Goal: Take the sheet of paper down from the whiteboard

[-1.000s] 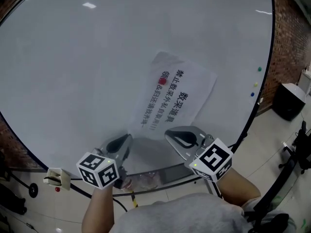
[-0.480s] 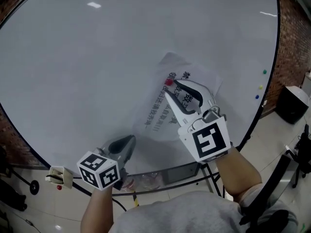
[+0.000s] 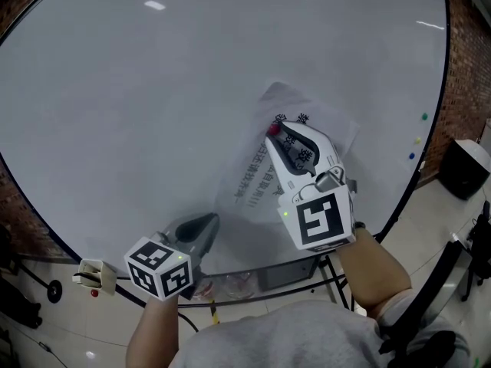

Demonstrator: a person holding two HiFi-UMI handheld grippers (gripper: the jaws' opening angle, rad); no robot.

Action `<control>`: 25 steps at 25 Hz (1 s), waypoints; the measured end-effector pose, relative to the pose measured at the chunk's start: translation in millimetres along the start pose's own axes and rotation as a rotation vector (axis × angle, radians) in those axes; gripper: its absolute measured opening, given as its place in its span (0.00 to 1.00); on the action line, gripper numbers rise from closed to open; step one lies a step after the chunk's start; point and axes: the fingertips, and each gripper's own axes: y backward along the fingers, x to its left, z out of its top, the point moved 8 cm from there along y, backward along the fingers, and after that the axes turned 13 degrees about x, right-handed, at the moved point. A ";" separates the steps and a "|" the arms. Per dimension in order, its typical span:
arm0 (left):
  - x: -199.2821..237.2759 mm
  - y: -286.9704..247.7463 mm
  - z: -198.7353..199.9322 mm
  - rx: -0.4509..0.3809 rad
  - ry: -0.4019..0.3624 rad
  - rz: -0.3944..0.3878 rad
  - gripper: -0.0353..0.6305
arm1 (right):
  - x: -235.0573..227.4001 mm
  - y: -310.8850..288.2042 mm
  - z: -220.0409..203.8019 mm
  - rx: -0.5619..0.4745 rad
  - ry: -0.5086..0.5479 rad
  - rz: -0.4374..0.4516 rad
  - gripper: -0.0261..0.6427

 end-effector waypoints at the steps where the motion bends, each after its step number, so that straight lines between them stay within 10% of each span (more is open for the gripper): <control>1: 1.1 0.3 -1.1 0.000 0.003 -0.003 0.06 | 1.2 -0.3 -0.6 -0.005 0.002 -0.008 0.16; 14: 24.1 35.5 -16.0 0.019 0.018 0.049 0.06 | 6.4 1.4 5.0 0.001 -0.024 -0.006 0.16; 25: 65.1 72.5 -69.4 0.114 0.188 0.169 0.06 | 7.9 -2.1 -1.0 0.011 -0.086 0.007 0.16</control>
